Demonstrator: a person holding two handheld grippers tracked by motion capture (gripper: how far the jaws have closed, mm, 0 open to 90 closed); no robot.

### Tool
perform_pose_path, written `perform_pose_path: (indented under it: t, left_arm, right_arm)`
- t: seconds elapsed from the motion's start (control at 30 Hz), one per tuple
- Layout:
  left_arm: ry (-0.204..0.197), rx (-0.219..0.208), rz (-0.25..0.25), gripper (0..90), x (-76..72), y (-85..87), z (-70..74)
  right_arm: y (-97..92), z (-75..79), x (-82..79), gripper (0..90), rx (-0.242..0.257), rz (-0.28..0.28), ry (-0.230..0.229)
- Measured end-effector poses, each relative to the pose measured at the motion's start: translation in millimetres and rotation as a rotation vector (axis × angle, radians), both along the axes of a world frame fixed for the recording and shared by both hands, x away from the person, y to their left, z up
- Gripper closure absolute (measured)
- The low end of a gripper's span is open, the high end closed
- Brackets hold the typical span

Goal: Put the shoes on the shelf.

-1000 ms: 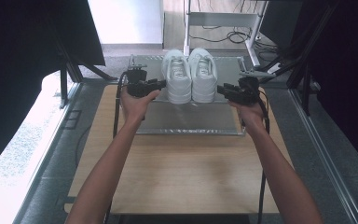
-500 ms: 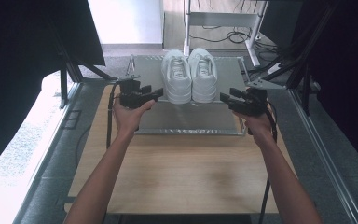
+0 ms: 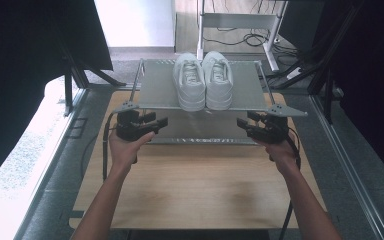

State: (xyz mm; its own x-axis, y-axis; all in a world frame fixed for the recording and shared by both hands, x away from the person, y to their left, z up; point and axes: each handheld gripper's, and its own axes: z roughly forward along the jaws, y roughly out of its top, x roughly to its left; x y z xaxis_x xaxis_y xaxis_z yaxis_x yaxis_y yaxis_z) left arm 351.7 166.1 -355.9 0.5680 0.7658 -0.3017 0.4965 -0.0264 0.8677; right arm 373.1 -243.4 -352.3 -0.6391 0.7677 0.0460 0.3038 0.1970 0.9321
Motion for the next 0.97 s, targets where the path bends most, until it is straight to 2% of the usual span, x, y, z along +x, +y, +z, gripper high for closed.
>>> perform_pose_path:
  t: [0.07,0.1,0.13,0.17,0.2,0.23,0.33,0.5,0.57,0.7,0.73,0.83,0.97]
  left_arm:
    - [0.006,-0.019,-0.001,40.9,-13.3,5.8,-9.9]
    - [0.006,-0.019,-0.001,40.2,-13.3,5.8,-9.9]
    - [0.017,-0.028,0.001,39.8,-20.5,10.9,-18.8]
    - [0.017,-0.028,0.001,39.8,-20.5,10.9,-18.8]
    - [0.028,-0.034,-0.002,39.8,-28.0,16.5,-29.0]
    - [0.028,-0.034,-0.002,39.8,-28.0,16.5,-29.0]
    - [0.041,-0.026,0.002,39.8,-39.0,22.0,-42.7]
    - [0.048,-0.05,-0.028,39.8,-54.5,23.9,-61.0]
    - [0.069,-0.034,-0.049,39.6,-56.1,21.1,-66.9]
    - [0.064,-0.031,-0.043,39.2,-57.4,19.8,-66.7]
    - [0.062,-0.033,-0.045,39.1,-57.9,19.4,-66.6]
    - [0.051,-0.028,-0.043,38.8,-59.7,18.3,-66.8]
    - [0.057,-0.031,-0.041,37.7,-59.3,18.5,-70.4]
  right_arm:
    - [-3.2,-7.5,-9.7,47.0,-0.001,0.006,0.005]
    - [-3.2,-7.5,-9.7,47.0,-0.001,0.006,0.005]
    - [-5.9,-12.9,-17.9,46.3,0.009,0.011,0.01]
    - [-5.9,-12.9,-17.9,46.3,0.009,0.011,0.01]
    - [-9.4,-19.2,-27.9,46.0,0.018,0.015,0.012]
    - [-9.4,-19.2,-27.9,46.0,0.018,0.015,0.012]
    - [-15.8,-30.9,-45.3,45.7,0.023,0.026,0.017]
    - [-26.1,-53.2,-69.0,45.1,0.018,0.016,0.039]
    - [-28.1,-59.5,-70.5,45.0,0.031,0.012,0.049]
    - [-28.9,-63.8,-68.7,44.3,0.019,-0.003,0.056]
    - [-30.3,-62.7,-68.5,43.8,0.023,-0.009,0.041]
    - [-31.9,-62.5,-68.6,41.0,0.043,-0.016,0.036]
    - [-32.5,-71.8,-68.7,38.5,0.02,-0.029,0.055]
